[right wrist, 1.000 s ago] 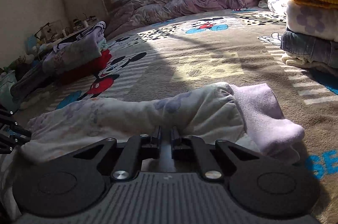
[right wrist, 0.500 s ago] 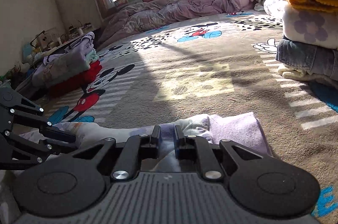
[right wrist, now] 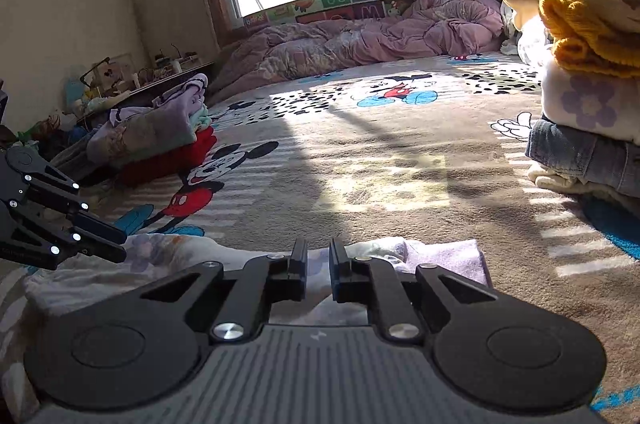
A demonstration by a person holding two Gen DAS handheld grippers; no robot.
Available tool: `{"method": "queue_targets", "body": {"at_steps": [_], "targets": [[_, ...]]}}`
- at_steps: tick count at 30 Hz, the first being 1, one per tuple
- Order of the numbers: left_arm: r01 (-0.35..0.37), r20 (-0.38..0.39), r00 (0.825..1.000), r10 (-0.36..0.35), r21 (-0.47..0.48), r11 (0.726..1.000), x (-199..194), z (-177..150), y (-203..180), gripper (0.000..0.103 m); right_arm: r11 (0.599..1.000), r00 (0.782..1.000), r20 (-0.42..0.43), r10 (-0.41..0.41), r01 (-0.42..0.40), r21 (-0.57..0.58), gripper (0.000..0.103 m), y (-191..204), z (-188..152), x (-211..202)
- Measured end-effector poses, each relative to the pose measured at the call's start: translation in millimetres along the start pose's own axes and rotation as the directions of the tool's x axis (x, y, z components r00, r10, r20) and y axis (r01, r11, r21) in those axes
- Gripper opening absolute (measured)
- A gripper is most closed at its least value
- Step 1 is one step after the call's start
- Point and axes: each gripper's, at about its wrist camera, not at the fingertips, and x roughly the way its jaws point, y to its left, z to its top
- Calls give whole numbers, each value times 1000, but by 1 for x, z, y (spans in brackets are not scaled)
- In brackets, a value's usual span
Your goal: Fold clothes
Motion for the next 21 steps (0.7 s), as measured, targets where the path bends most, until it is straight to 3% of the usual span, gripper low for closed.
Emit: {"method": "queue_targets", "body": {"at_steps": [3,6,8,9,11,13,17,21], "targets": [[21,-6,1000,-21,-14,1000,-24,-24,7,13,996,999,-14,33,-34,-85,34,17,-10,-19],[-18,-95,995,21,28,999,-16,-49,8,13,997,996,-92,8,-15,-81,34,17,-23,-11],[-57,-170,983,70,82,995,-3,-66,6,13,997,992,-125,-12,3,-72,34,14,-30,-1],[-105,-203,970,132,136,985,4,-75,5,13,997,993,-120,-20,11,-73,33,11,-32,6],[-128,-217,965,149,108,986,9,-82,14,14,997,994,-105,-32,24,-75,33,12,-34,11],[-129,-220,966,138,58,990,2,-80,23,21,994,993,-102,-52,41,-104,33,17,-37,11],[-143,-150,979,137,-30,989,-37,-87,45,22,994,994,-93,-60,52,-93,33,17,-34,5],[-101,-123,989,86,-120,988,-66,-105,61,22,996,996,-65,-60,55,-73,35,12,-28,-8]]}}
